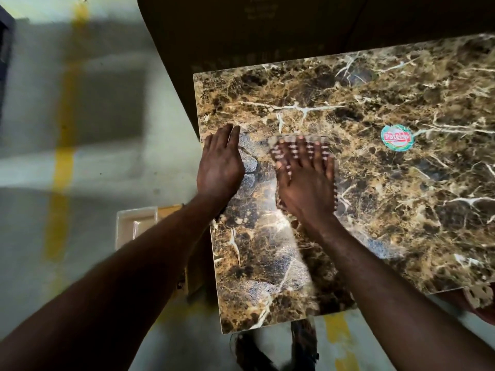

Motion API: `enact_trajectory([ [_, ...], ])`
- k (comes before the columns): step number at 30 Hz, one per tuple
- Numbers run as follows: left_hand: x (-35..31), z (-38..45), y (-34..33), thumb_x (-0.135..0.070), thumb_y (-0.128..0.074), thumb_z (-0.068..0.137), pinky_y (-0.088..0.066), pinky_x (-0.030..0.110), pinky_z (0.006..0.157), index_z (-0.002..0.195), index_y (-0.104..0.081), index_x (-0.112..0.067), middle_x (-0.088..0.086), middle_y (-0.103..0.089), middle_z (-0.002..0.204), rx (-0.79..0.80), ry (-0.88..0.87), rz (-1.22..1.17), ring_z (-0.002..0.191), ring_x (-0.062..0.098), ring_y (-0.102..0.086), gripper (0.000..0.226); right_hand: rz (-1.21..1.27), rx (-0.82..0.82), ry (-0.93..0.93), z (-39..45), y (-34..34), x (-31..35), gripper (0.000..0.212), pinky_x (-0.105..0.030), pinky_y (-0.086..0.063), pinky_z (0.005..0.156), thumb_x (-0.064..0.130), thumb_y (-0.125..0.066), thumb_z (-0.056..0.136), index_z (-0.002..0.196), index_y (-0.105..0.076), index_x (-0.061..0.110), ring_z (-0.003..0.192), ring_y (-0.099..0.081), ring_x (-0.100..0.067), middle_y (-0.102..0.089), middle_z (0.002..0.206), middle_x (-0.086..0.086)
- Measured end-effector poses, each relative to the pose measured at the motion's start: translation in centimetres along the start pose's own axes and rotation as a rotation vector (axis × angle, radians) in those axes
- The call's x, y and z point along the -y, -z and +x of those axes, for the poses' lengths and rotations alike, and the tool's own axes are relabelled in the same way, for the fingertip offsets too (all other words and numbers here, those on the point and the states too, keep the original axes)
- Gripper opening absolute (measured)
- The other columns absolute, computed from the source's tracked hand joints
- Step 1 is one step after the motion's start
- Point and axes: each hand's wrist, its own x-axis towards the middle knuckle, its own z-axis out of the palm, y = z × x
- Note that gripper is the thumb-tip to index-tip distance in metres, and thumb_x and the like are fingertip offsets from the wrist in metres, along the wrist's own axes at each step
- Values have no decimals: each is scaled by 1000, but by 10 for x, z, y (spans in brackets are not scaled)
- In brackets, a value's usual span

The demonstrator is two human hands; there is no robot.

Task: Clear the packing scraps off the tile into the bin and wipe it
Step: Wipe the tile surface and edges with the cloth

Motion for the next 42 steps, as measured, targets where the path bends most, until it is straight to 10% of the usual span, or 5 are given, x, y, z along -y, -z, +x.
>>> enact_trajectory([
  [23, 1, 2, -1, -37, -17, 115, -7, 41, 136, 170, -19, -13, 6, -18, 178, 70, 41, 51, 166, 18, -9, 60, 6, 50, 184, 96, -1, 50, 61, -59, 5, 130, 65, -7, 109, 167, 4, 46, 164, 12, -31, 8, 178, 2],
  [29, 0, 1, 1, -37, -19, 116, -9, 40, 136, 171, -19, -15, 5, -18, 178, 71, 45, 53, 165, 16, -10, 59, 33, -12, -12, 145, 5, 40, 63, -65, 3, 128, 62, -9, 109, 168, -1, 42, 164, 10, -36, 3, 179, -2],
  [36, -2, 5, 0, -38, -16, 116, -5, 38, 136, 171, -15, -19, 2, -12, 179, 108, 82, 56, 166, 14, -4, 59, -1, 54, 291, 164, 5, 52, 62, -58, 5, 130, 63, -8, 109, 168, -3, 44, 164, 9, -31, 2, 179, 2],
  [42, -2, 5, 1, -42, -12, 115, 1, 36, 135, 172, -5, -24, -3, -2, 179, 153, 105, 64, 164, 10, 6, 60, 55, -45, -40, 203, 10, 27, 63, -63, 1, 129, 58, -14, 109, 169, -6, 41, 164, 4, -37, -2, 179, -2],
])
